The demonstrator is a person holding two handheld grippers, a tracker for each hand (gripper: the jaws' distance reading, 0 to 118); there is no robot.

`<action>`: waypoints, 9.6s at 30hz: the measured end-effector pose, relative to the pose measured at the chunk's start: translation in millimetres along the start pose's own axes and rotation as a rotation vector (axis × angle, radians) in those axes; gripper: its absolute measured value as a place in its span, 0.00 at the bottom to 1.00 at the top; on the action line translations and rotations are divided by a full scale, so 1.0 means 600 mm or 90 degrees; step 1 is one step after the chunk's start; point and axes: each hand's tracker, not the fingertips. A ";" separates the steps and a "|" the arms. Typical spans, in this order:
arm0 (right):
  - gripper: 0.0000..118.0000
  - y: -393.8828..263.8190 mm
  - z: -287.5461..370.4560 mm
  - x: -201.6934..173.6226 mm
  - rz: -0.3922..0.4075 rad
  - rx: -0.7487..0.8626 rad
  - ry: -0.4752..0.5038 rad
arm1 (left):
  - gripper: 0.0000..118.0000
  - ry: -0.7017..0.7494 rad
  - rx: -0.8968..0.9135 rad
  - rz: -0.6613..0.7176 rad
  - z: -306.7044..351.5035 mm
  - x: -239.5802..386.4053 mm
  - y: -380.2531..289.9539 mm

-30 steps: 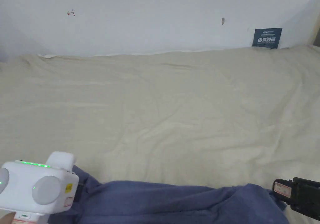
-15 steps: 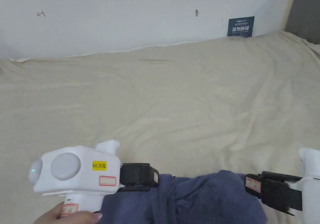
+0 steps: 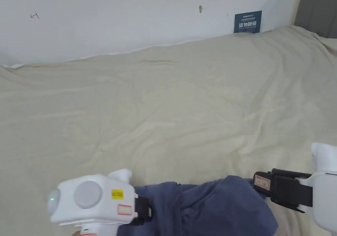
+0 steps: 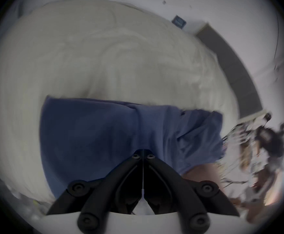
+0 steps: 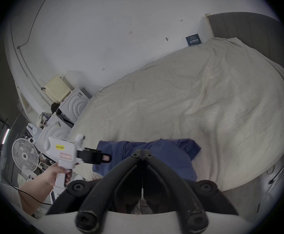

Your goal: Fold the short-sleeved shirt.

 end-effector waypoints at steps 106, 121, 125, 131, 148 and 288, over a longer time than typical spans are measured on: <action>0.00 -0.017 -0.007 0.029 -0.043 -0.035 -0.017 | 0.00 -0.075 0.035 -0.032 0.044 0.090 0.039; 0.00 -0.003 0.008 0.045 -0.046 -0.018 -0.019 | 0.00 -0.197 -0.075 0.007 -0.125 0.172 0.057; 0.00 0.015 0.018 0.055 -0.069 0.009 0.055 | 0.00 -0.386 -0.004 0.061 -0.074 0.156 0.048; 0.00 0.057 0.064 0.026 -0.038 0.100 0.083 | 0.00 0.007 0.439 -0.162 0.155 0.138 -0.002; 0.00 -0.037 0.036 -0.104 0.260 0.412 -0.241 | 0.00 0.398 0.760 -0.038 0.291 0.006 -0.175; 0.00 0.048 0.106 -0.227 0.275 0.389 -0.068 | 0.00 0.270 0.835 -0.087 0.427 0.103 -0.169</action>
